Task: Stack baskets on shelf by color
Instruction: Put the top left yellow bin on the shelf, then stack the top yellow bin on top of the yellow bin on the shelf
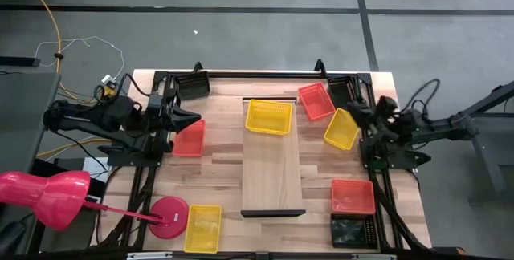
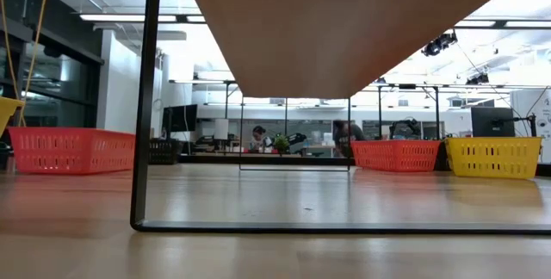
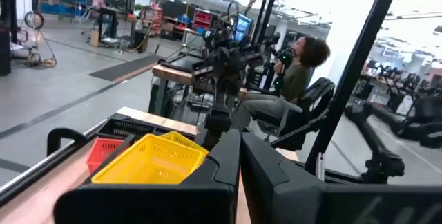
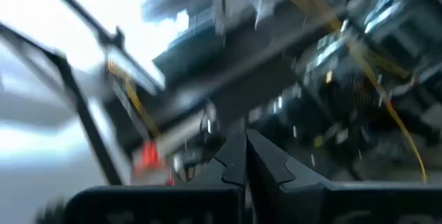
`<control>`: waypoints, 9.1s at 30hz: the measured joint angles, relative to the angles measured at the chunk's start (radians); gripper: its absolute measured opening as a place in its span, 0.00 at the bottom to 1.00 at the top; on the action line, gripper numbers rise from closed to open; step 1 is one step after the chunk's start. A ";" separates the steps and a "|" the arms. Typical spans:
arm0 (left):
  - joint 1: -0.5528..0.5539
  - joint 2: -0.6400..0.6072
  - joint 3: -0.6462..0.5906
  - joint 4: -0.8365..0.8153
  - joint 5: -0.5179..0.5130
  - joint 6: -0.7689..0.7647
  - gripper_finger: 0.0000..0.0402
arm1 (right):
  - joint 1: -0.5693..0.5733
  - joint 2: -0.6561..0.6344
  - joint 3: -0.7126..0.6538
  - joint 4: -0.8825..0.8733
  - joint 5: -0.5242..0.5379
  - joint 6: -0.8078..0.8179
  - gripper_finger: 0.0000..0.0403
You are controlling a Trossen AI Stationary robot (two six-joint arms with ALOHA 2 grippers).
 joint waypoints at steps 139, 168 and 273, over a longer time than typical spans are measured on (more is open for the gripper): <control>0.000 -0.003 0.000 -0.123 -0.142 0.044 0.00 | -0.216 0.984 0.497 -1.745 -0.276 0.250 0.04; 0.000 -0.003 0.000 -0.124 -0.140 0.044 0.00 | -0.098 1.204 1.685 -1.870 -0.250 -1.049 0.00; 0.000 -0.003 0.000 -0.123 -0.143 0.062 0.00 | -0.009 1.249 1.170 -1.340 -0.106 -0.107 0.00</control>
